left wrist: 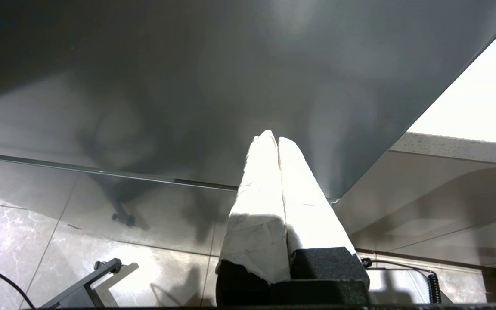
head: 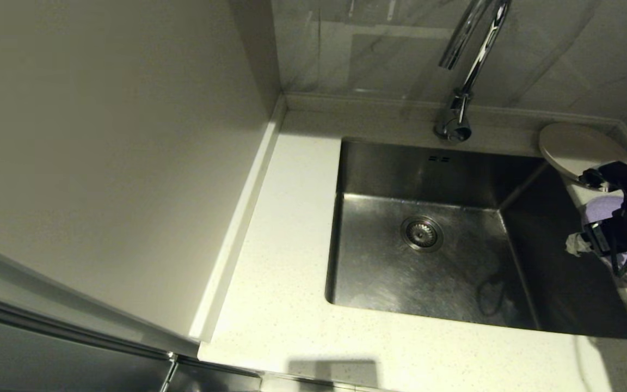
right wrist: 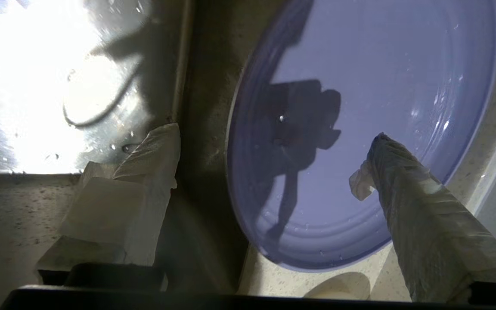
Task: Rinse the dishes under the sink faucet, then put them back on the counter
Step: Put a plate into the sink
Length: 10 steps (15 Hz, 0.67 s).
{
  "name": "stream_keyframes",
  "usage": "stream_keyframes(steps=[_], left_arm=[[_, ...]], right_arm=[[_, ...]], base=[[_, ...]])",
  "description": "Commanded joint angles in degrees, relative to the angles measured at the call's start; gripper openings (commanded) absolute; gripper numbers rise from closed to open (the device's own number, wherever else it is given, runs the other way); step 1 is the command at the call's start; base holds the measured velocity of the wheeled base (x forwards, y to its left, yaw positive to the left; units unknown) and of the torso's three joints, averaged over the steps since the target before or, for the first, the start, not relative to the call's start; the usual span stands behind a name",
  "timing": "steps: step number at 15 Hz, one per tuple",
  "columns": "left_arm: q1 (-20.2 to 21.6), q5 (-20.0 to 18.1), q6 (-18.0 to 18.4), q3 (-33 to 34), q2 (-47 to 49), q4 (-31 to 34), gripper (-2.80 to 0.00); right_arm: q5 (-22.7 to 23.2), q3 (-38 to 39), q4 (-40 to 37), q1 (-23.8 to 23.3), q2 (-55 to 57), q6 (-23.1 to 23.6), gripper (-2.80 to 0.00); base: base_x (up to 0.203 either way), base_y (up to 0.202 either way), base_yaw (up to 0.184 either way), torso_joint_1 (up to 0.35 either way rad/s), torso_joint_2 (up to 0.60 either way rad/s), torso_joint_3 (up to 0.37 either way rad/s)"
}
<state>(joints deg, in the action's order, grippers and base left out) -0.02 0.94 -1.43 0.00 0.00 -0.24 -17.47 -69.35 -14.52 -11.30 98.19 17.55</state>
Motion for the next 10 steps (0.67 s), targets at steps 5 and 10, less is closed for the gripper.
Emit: stream_keyframes(steps=[5,10], left_arm=[[0.0,0.0,-0.1,0.0,-0.2,0.0,-2.80],[0.0,0.0,-0.1,0.0,-0.2,0.0,-2.80]], right_arm=[[0.0,1.2,3.5,-1.8,2.5,2.9,-2.80],[0.0,1.9,3.6,-1.9,1.5,2.9,-2.80]], base=[[0.000,0.000,0.000,0.000,0.00,0.000],[0.000,0.000,0.000,0.000,0.00,0.000]])
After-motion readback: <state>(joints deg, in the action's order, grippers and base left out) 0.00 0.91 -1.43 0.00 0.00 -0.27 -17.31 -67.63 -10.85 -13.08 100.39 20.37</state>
